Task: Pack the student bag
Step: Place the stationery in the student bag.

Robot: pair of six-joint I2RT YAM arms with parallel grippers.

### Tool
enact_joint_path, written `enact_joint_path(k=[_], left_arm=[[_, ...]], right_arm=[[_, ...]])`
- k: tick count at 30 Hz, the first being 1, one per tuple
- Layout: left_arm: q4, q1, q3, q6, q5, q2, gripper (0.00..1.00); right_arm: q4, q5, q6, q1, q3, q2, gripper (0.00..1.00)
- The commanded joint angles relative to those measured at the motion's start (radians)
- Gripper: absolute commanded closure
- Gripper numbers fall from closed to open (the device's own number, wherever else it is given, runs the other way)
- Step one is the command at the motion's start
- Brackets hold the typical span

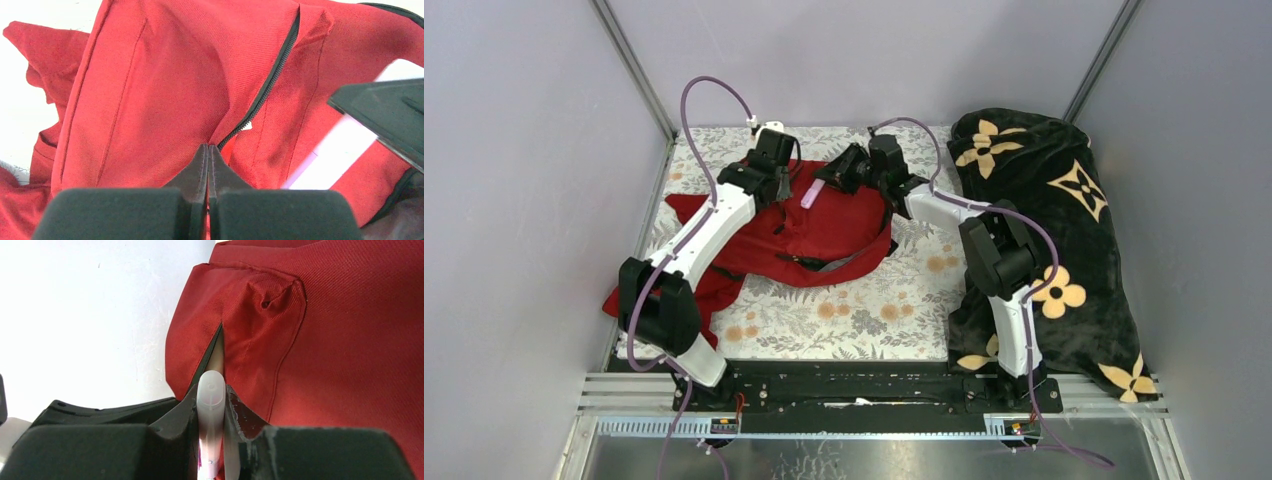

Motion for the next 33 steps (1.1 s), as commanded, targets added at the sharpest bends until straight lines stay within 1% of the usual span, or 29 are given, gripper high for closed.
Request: enact_joint_path(k=[1,3,6,10,15,19,21,23,26,29,33], left_arm=[[0.020,0.023,0.032,0.013,0.052,-0.024,1.00],[0.016,0.031,0.039,0.009,0.103,-0.031,1.00],[0.025,0.046,0.037,-0.011,0.223,-0.067,1.00],[0.050,0.057,0.035,-0.045,0.360,-0.109,1.00],[0.078,0.067,0.033,-0.070,0.457,-0.130,1.00],[0.082,0.070,0.023,-0.073,0.472,-0.127,1.00],[0.088,0.073,0.010,-0.075,0.466,-0.132,1.00],[0.086,0.087,-0.005,-0.081,0.450,-0.139,1.00],[0.091,0.125,-0.034,-0.090,0.460,-0.160,1.00],[0.106,0.140,-0.069,-0.077,0.501,-0.176,1.00],[0.113,0.144,-0.098,-0.089,0.536,-0.172,1.00]], right_arm=[[0.072,0.006,0.053,0.022,0.097,0.067,1.00],[0.062,-0.001,0.060,0.034,0.159,0.110,1.00],[-0.016,-0.002,0.044,0.062,0.278,0.184,1.00],[-0.050,-0.013,0.067,0.104,0.379,0.272,1.00],[-0.045,-0.004,0.080,0.148,0.386,0.306,1.00],[-0.072,-0.018,0.052,0.159,0.423,0.326,1.00],[-0.072,-0.019,0.037,0.158,0.409,0.317,1.00],[-0.047,-0.016,0.020,0.157,0.351,0.274,1.00],[-0.017,0.028,-0.017,0.157,0.201,0.176,1.00],[0.053,0.053,-0.026,0.155,0.058,0.093,1.00],[0.069,0.036,-0.040,0.157,0.012,0.064,0.96]])
